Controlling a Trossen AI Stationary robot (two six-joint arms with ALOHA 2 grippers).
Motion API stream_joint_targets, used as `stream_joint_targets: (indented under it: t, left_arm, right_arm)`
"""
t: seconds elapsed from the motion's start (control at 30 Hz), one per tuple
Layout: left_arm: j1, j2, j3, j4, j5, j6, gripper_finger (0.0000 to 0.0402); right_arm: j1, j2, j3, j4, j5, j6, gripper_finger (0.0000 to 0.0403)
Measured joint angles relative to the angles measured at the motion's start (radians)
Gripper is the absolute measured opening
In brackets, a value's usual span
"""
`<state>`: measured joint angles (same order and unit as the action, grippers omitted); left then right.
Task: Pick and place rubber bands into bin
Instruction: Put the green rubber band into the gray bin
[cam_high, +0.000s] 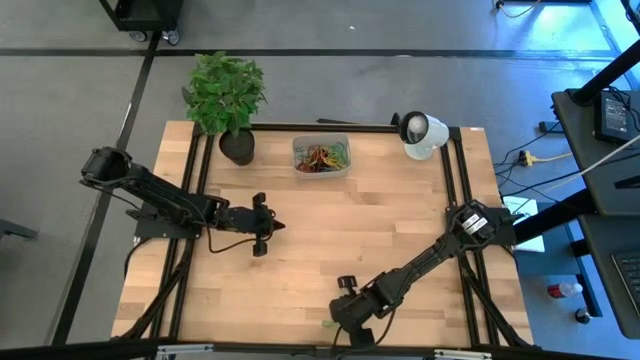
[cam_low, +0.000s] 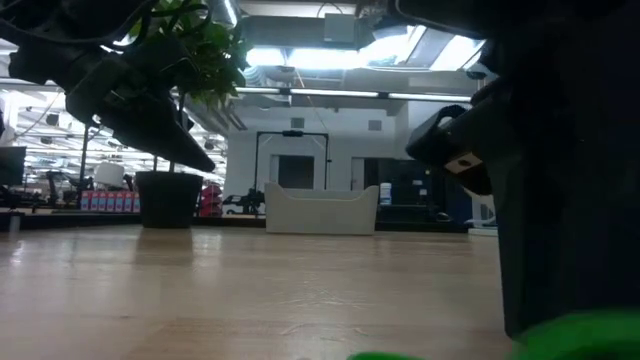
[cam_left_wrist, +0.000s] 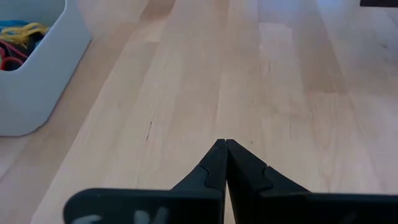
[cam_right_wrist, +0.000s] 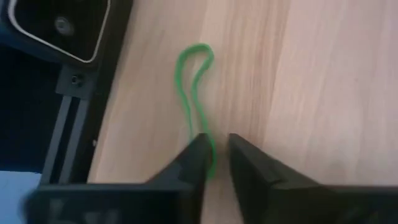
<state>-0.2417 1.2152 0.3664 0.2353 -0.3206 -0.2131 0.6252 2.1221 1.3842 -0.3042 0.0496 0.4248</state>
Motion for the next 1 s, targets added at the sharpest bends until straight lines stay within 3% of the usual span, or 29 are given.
stream_joint_targets:
  t: [0.07, 0.23, 0.5, 0.63, 0.83, 1.0]
  left_arm:
    - [0.0, 0.0, 0.0, 0.001, 0.0, 0.002, 0.0001]
    - [0.0, 0.0, 0.0, 0.001, 0.0, 0.002, 0.0004]
    - [0.0, 0.0, 0.0, 0.035, 0.0, 0.001, 0.0004]
    - [0.0, 0.0, 0.001, 0.032, 0.0, 0.033, 0.0005]
    - [0.0, 0.0, 0.001, 0.04, 0.0, 0.099, 0.0001]
    - [0.001, -0.005, 0.001, 0.053, -0.001, 0.128, 0.0002]
  right_arm:
    - [-0.006, -0.004, 0.0, -0.006, -0.021, -0.031, 0.0018]
    - [-0.01, -0.038, -0.001, -0.066, -0.016, -0.091, 0.0004]
    - [-0.014, -0.205, -0.001, -0.432, 0.219, -0.055, 0.0002]
    - [-0.045, -0.299, -0.032, -0.527, 0.311, -0.058, 0.0002]
    - [-0.218, -0.437, -0.151, -0.513, 0.316, -0.131, 0.0001]
    - [-0.443, -0.533, -0.208, -0.452, 0.316, -0.247, 0.0]
